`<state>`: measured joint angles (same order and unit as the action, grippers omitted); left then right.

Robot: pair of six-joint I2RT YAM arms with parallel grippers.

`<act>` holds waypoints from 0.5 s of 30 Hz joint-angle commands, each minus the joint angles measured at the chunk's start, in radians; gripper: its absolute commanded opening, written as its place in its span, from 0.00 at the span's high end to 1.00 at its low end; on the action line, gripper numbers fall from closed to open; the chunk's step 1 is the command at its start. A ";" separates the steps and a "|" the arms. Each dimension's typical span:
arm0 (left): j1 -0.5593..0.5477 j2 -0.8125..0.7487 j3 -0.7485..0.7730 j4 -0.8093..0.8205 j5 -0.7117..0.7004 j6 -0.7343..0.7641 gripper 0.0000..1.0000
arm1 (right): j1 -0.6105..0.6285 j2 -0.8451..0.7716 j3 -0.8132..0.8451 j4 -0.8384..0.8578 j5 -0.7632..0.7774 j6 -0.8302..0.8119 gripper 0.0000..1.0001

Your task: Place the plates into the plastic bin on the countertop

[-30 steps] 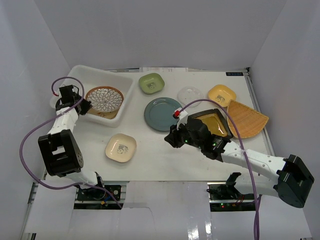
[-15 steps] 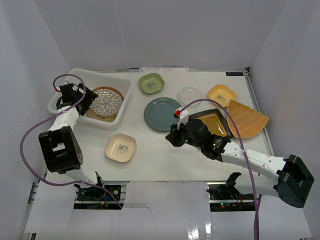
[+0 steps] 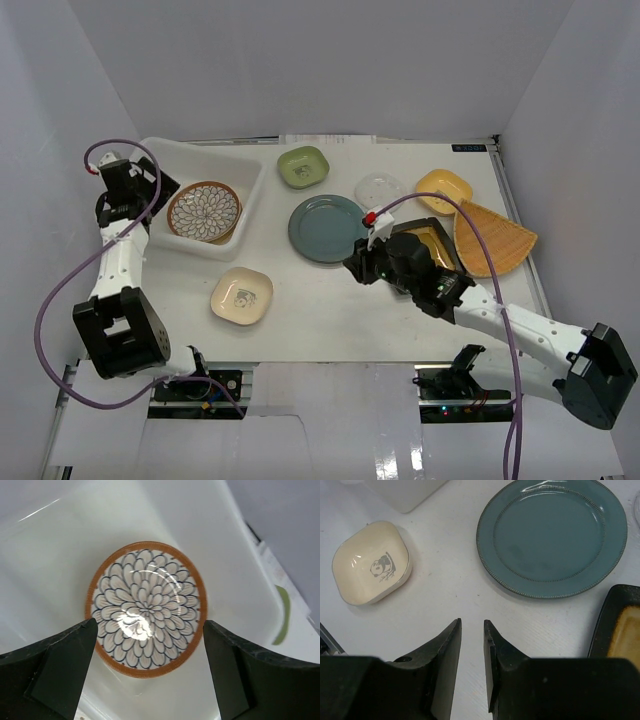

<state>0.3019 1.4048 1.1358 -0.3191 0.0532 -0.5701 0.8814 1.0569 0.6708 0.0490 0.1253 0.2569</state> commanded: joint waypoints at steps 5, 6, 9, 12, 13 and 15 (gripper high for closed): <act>0.020 -0.088 -0.102 -0.057 -0.275 -0.007 0.04 | -0.036 -0.029 0.001 0.002 -0.001 0.016 0.69; 0.023 -0.102 -0.116 -0.055 -0.294 -0.007 0.04 | -0.038 -0.025 0.003 0.003 -0.022 0.022 0.69; 0.039 -0.112 -0.149 -0.049 -0.320 -0.007 0.04 | -0.036 -0.005 -0.007 0.026 -0.068 0.038 0.70; 0.062 -0.043 -0.140 -0.051 -0.294 -0.011 0.06 | -0.036 -0.003 -0.016 0.034 -0.090 0.044 0.70; 0.071 -0.018 -0.131 -0.055 -0.288 -0.013 0.08 | -0.038 -0.003 -0.019 0.035 -0.093 0.045 0.70; 0.074 0.045 -0.110 -0.064 -0.282 -0.022 0.17 | -0.038 -0.005 -0.020 0.034 -0.098 0.044 0.70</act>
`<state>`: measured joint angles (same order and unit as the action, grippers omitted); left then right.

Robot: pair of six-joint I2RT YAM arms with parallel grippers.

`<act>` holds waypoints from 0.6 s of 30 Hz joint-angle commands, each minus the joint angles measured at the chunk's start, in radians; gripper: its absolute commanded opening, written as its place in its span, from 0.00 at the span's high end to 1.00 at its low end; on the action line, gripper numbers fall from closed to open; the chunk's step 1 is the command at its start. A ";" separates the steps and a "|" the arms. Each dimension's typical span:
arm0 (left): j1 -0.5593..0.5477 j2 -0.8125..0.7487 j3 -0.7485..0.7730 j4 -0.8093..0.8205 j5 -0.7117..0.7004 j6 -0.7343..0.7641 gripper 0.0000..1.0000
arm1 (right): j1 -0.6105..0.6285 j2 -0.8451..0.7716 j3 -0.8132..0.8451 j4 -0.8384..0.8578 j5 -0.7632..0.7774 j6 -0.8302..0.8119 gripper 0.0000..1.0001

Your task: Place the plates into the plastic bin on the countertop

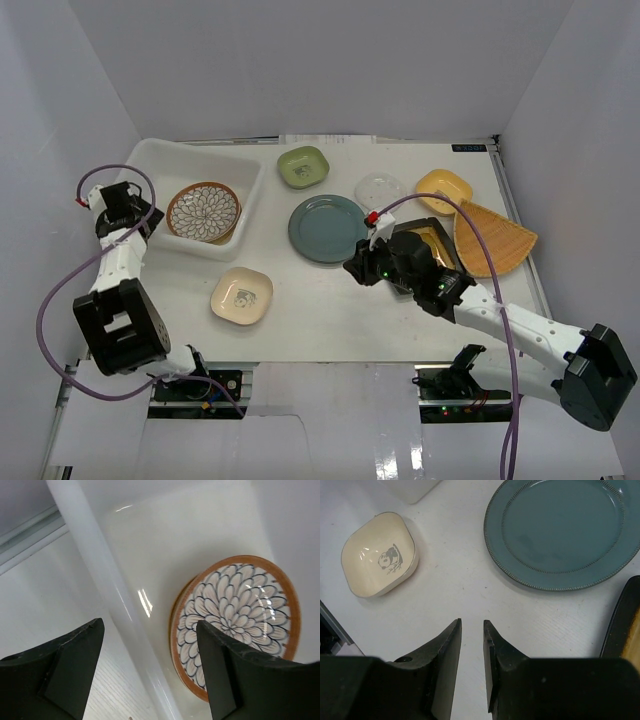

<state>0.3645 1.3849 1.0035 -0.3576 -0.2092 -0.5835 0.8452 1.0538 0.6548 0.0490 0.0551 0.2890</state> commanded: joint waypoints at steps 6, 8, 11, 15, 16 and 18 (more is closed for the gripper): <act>0.011 0.031 -0.070 -0.037 0.004 -0.050 0.39 | -0.001 -0.008 -0.012 0.037 -0.034 0.012 0.70; 0.013 -0.010 -0.109 -0.035 0.001 -0.064 0.43 | -0.001 -0.008 -0.015 0.045 -0.038 0.013 0.70; 0.013 -0.096 -0.169 -0.040 -0.002 -0.070 0.53 | 0.000 -0.003 -0.018 0.054 -0.046 0.019 0.70; 0.013 -0.236 -0.252 -0.061 0.019 -0.079 0.57 | 0.000 0.009 -0.021 0.057 -0.084 0.033 0.69; 0.011 -0.256 -0.265 -0.061 0.022 -0.081 0.56 | 0.002 0.012 -0.024 0.055 -0.083 0.038 0.69; 0.013 -0.282 -0.276 -0.063 0.019 -0.072 0.45 | 0.000 0.015 -0.024 0.052 -0.074 0.045 0.64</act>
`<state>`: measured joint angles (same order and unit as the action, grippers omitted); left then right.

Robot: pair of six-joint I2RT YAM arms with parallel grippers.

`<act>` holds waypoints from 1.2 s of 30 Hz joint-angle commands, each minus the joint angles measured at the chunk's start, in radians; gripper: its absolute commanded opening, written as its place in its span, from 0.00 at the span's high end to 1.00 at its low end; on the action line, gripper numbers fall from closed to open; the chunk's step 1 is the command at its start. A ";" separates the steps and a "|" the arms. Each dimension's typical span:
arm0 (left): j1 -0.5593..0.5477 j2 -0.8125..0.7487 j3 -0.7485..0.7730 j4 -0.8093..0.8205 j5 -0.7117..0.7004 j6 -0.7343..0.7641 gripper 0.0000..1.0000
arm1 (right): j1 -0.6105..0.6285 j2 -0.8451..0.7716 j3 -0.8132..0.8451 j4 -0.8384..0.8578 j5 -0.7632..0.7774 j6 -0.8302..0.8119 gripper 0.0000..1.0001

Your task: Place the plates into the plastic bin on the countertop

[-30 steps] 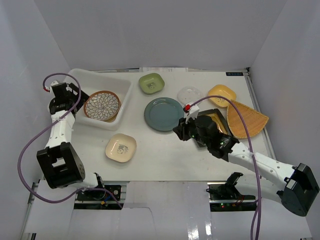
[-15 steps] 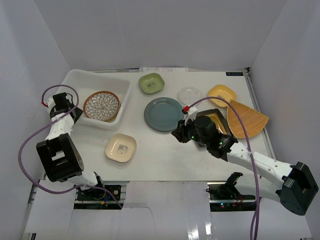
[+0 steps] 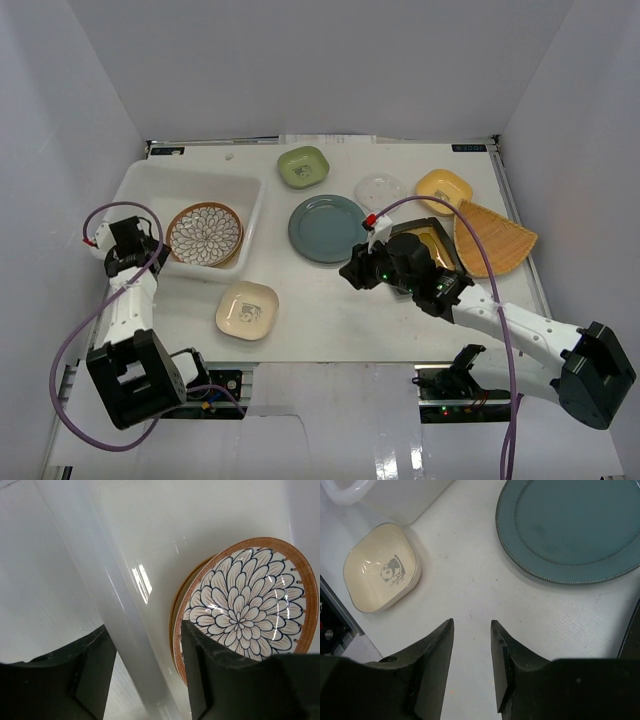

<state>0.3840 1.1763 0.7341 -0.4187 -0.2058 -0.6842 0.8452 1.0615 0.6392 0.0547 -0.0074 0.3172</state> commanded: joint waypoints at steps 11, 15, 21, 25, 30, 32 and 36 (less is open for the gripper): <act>-0.049 -0.222 0.154 0.052 0.321 0.067 0.02 | -0.078 0.019 -0.025 0.040 0.076 0.144 0.38; -0.166 -0.305 0.136 0.159 0.551 0.043 0.03 | -0.219 -0.087 -0.142 0.063 0.075 0.256 0.37; -0.351 -0.420 0.100 0.157 0.602 0.092 0.03 | -0.440 -0.381 -0.303 -0.073 0.145 0.381 0.28; -0.473 -0.458 0.154 -0.047 0.313 0.164 0.02 | -0.543 -0.489 -0.384 -0.167 0.155 0.451 0.25; -0.571 -0.504 0.136 -0.098 0.182 0.172 0.02 | -0.635 -0.474 -0.412 -0.187 0.120 0.468 0.25; -0.586 -0.509 0.114 -0.088 0.107 0.182 0.02 | -0.650 -0.446 -0.411 -0.185 0.115 0.480 0.24; -0.599 -0.497 0.019 -0.046 -0.052 0.164 0.02 | -0.672 -0.405 -0.423 -0.181 0.152 0.500 0.15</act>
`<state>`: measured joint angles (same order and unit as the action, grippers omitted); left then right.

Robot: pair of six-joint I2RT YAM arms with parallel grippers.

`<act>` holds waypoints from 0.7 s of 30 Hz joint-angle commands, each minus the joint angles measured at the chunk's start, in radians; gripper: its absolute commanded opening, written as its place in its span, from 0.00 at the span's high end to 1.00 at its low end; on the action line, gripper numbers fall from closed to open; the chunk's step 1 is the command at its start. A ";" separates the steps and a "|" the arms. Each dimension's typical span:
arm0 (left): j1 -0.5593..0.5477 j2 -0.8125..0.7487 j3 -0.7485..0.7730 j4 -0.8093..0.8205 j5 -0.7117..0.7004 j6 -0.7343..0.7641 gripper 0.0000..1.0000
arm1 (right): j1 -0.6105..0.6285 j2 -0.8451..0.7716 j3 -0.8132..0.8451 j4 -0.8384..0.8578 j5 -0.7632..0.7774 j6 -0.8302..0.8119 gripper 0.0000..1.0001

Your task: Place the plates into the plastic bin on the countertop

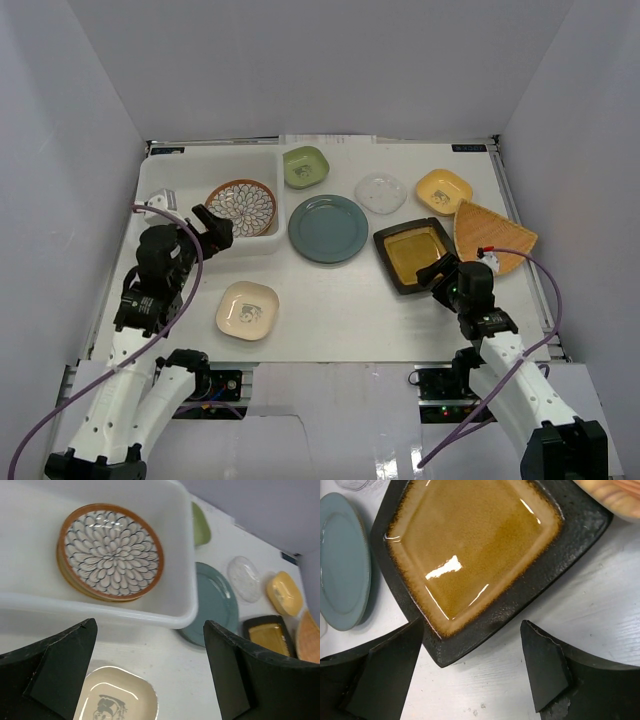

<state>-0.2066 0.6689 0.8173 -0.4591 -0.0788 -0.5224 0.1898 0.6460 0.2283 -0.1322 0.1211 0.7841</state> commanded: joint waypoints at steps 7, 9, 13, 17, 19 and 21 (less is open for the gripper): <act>-0.001 0.087 -0.078 0.023 -0.193 -0.060 0.02 | -0.072 0.113 -0.139 0.272 -0.086 0.162 0.12; 0.001 0.093 -0.060 0.007 -0.176 -0.091 0.02 | -0.073 0.188 -0.191 0.386 -0.095 0.234 0.18; 0.001 0.049 -0.069 0.104 0.025 -0.087 0.02 | -0.073 0.352 -0.222 0.703 -0.109 0.346 0.31; 0.001 0.080 -0.003 0.122 0.266 -0.058 0.02 | -0.073 0.520 -0.222 0.865 -0.112 0.415 0.63; 0.001 0.107 0.019 0.105 0.358 -0.044 0.02 | -0.073 0.531 -0.265 0.894 -0.112 0.425 0.81; 0.003 0.119 0.037 0.096 0.404 -0.038 0.02 | -0.067 0.483 -0.273 0.879 -0.112 0.415 0.92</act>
<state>-0.2066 0.7753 0.8078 -0.3740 0.1474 -0.5835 0.1108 1.1572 0.0555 0.6689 0.0170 1.2110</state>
